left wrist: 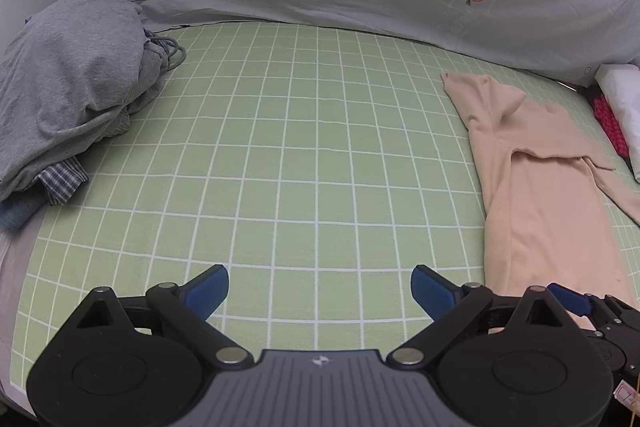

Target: Fold clothes

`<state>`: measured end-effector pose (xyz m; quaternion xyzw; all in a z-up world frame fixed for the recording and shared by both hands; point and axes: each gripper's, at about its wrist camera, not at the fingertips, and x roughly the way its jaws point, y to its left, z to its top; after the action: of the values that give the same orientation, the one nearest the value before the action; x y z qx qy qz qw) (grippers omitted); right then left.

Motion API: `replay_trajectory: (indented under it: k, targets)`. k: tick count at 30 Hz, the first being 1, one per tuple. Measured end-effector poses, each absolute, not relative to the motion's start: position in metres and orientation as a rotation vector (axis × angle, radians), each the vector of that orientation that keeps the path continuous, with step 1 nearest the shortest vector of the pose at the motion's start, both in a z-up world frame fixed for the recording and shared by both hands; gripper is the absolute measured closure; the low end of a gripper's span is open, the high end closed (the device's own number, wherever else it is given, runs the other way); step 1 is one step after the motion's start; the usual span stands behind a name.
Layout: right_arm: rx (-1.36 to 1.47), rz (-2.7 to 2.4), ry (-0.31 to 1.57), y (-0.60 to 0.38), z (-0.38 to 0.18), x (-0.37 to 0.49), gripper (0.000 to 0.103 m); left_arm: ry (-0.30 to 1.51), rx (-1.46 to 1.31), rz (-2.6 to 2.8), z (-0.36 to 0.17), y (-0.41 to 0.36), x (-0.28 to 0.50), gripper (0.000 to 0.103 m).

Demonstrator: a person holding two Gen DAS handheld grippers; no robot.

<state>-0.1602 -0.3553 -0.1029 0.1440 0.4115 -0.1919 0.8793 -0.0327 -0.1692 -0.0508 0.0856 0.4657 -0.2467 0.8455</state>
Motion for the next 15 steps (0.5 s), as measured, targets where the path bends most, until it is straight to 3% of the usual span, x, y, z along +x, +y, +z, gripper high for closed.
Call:
replay_trajectory:
  k: [6,9,11,15]
  targets:
    - [0.353,-0.409,0.899,-0.338,-0.114,-0.158,0.049,0.967,0.207,-0.579,-0.048,-0.157,-0.031,0.006]
    - [0.388,-0.409,0.910,-0.339,-0.117,-0.161,0.072,0.967,0.209,-0.603,-0.047,-0.154,-0.035,0.006]
    - [0.402,-0.400,0.903,-0.339,-0.117,-0.164,0.092,0.966,0.209,-0.614,-0.047,-0.153,-0.037,0.005]
    - [0.398,-0.385,0.887,-0.339,-0.114,-0.170,0.099,0.970,0.185,-0.617,-0.047,-0.153,-0.040,0.005]
